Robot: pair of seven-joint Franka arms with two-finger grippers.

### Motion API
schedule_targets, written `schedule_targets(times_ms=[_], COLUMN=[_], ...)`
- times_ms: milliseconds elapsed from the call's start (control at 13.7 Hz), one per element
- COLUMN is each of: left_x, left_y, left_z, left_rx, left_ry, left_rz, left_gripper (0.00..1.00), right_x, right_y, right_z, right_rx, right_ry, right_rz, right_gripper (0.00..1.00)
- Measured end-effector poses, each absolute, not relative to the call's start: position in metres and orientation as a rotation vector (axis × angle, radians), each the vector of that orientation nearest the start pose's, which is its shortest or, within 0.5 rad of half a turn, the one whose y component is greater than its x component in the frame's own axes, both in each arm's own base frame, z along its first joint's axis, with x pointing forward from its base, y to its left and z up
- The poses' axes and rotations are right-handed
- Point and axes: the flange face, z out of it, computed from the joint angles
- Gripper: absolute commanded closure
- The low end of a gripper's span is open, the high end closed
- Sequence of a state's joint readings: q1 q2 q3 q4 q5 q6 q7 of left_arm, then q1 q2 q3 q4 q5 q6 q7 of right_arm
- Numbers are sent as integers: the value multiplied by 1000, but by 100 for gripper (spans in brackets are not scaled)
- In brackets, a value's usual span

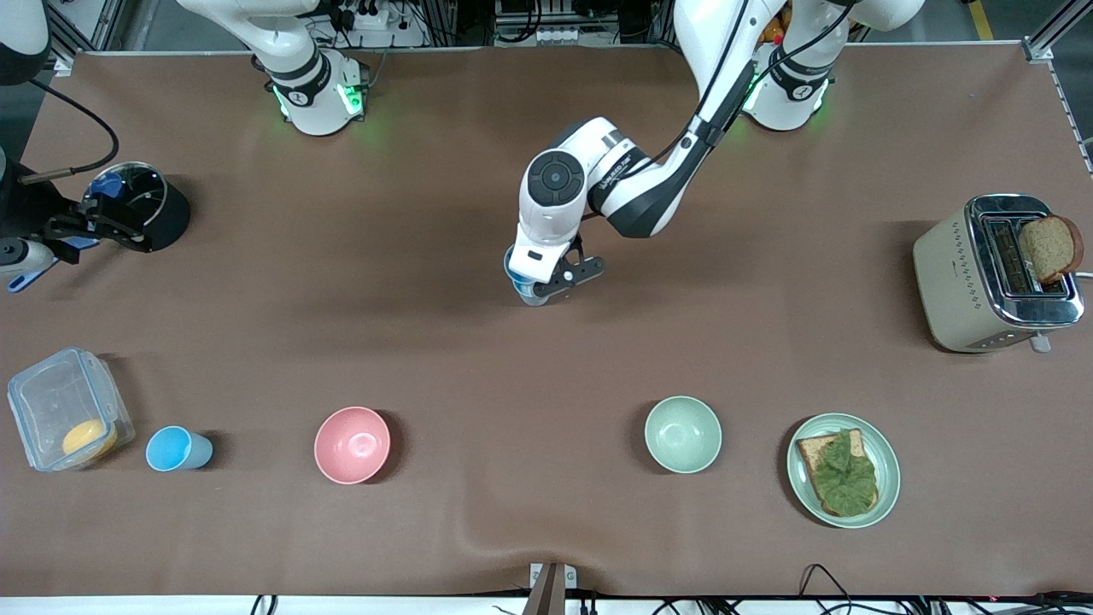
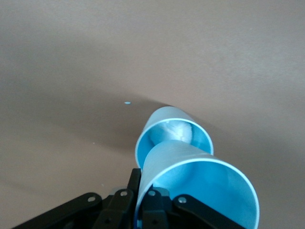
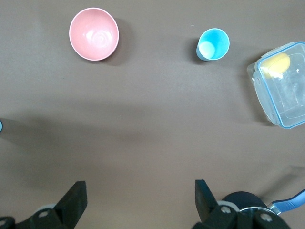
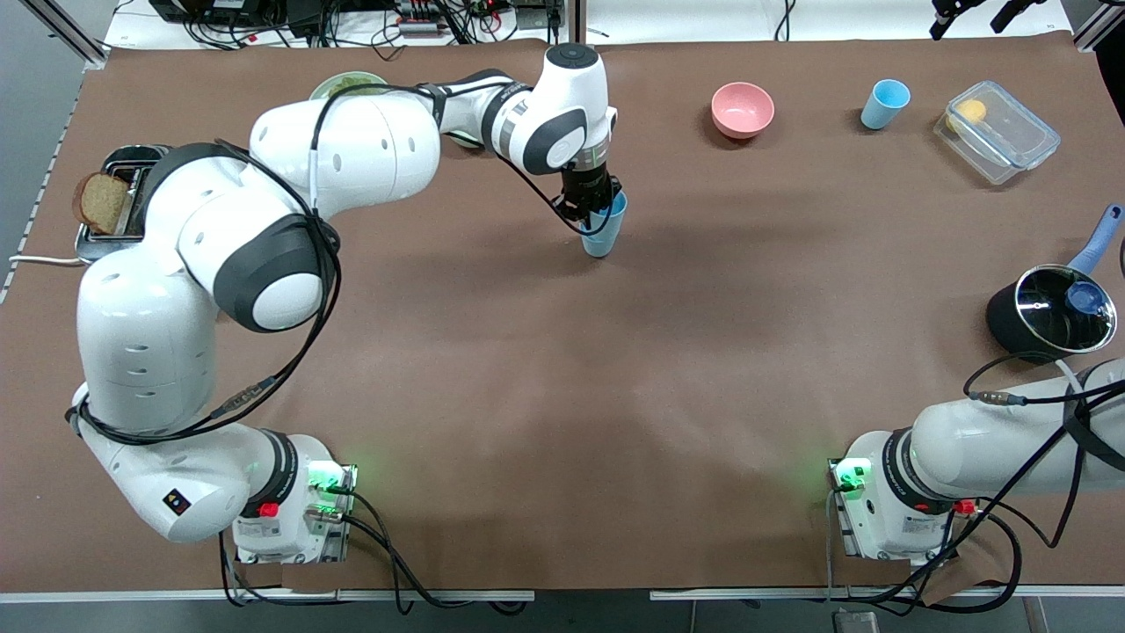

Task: Stack blue cups with both arms
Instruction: 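Open the left gripper and lift it away from the stack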

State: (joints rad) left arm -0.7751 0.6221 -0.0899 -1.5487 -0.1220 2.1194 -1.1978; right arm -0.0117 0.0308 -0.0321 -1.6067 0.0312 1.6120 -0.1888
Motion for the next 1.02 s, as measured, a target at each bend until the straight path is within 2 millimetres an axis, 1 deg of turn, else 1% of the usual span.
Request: schedule_targets(times_ms=[364, 437, 510, 583, 728, 801, 1019], left_x=[457, 457, 457, 457, 459, 459, 462], left_y=[-524, -524, -524, -523, -523, -524, -525], left_z=[281, 280, 280, 278, 271, 268, 269], left_rx=[-3077, -3076, -3075, -3071, -3069, -3074, -3084], left_ry=[-635, -634, -632, -627, -624, -624, -601], left_rz=[238, 237, 235, 230, 219, 213, 165], left_gripper=[97, 96, 93, 84, 11, 0, 0], right_x=[565, 565, 565, 565, 564, 564, 564], right_y=[-20, -20, -20, -20, -21, -21, -21], right_z=[593, 592, 592, 592, 591, 591, 591], right_rx=[-3099, -3099, -3098, -3098, -3098, -3098, -3098], right_ry=[-226, -226, -226, -226, -224, -223, -222], right_rz=[50, 53, 55, 56, 61, 66, 69], right_gripper=[0, 0, 0, 0, 0, 0, 0])
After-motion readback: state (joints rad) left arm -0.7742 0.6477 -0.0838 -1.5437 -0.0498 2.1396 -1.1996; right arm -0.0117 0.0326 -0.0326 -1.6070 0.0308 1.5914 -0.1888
